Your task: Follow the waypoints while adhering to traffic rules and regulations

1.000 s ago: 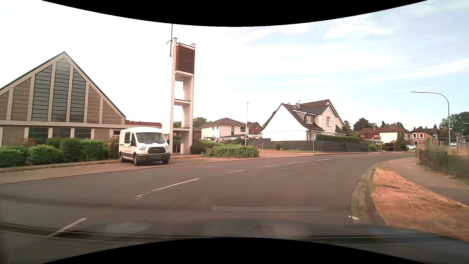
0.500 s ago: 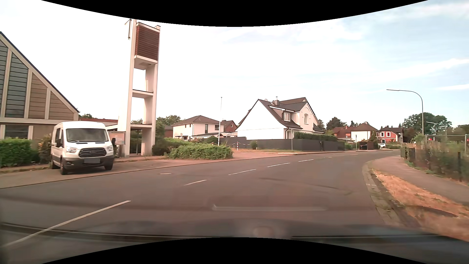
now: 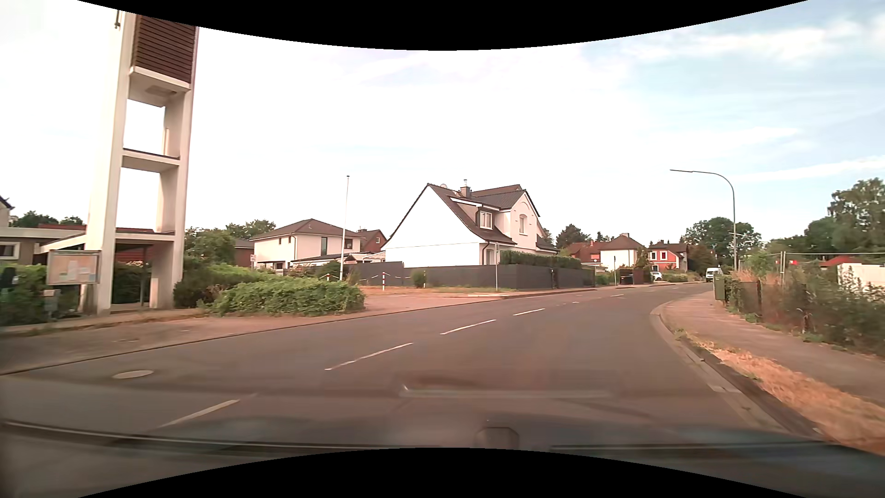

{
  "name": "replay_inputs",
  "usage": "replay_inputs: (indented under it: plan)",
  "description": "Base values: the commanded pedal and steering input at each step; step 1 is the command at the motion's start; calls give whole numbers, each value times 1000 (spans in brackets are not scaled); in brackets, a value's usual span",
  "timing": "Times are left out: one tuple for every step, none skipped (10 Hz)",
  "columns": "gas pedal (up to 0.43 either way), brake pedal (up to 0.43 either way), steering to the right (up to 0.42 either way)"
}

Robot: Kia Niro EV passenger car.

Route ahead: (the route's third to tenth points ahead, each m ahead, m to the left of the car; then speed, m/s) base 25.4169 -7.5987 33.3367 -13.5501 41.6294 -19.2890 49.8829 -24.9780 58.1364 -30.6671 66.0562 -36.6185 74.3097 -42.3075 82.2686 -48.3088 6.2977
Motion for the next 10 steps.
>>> replay_inputs:
  plan:
    - [197, 0, 158]
    - [197, 0, 158]
    - [197, 0, 158]
    - [197, 0, 160]
    - [197, 0, 160]
    - [197, 0, 158]
    - [209, 0, 151]
    - [220, 0, 148]
    - [220, 0, 140]
    - [220, 0, 131]
